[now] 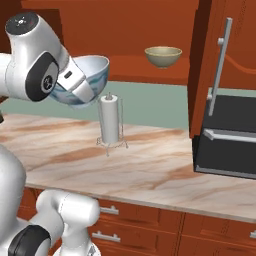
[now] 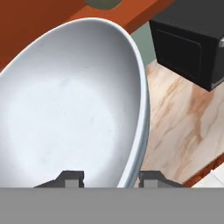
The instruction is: Take the smaller bowl and place it next to the appetizer plate on the dining counter , and place the larger bowl next to the plate with cooked food.
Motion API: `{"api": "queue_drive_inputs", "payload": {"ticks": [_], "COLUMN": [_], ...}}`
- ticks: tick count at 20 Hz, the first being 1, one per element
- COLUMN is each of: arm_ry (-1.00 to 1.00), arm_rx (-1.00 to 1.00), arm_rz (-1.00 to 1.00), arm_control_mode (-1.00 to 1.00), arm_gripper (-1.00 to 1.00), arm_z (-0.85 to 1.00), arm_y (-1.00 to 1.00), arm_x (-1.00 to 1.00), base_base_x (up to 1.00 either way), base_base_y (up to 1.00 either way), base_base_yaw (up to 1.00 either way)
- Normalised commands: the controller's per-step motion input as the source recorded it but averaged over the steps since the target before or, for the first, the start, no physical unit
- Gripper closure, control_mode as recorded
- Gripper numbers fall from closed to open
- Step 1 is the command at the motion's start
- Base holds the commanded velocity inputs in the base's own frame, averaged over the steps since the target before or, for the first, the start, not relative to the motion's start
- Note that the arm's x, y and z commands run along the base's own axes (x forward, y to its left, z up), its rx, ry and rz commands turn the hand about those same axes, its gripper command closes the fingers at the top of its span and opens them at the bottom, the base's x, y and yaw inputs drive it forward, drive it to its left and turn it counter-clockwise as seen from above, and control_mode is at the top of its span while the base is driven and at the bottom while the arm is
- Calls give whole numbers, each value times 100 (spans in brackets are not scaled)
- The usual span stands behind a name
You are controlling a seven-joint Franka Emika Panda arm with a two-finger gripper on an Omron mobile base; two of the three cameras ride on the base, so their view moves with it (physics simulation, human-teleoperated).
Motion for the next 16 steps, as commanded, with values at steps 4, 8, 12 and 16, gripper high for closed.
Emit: {"api": "queue_drive_inputs", "payload": {"ticks": [4,8,12,16], "arm_ry": [0,0,0,0], "arm_rx": [0,0,0,0], "arm_rz": [0,0,0,0], "arm_control_mode": [100,100,100,100], "arm_gripper": [100,100,100,100], "arm_z": [0,0,0,0], "arm_y": [0,0,0,0], "arm_x": [0,0,0,0], "base_base_x": [-86,-81,-54,-49], "base_base_y": [0,1,2,0], "base_base_yaw": [0,10,39,51]}}
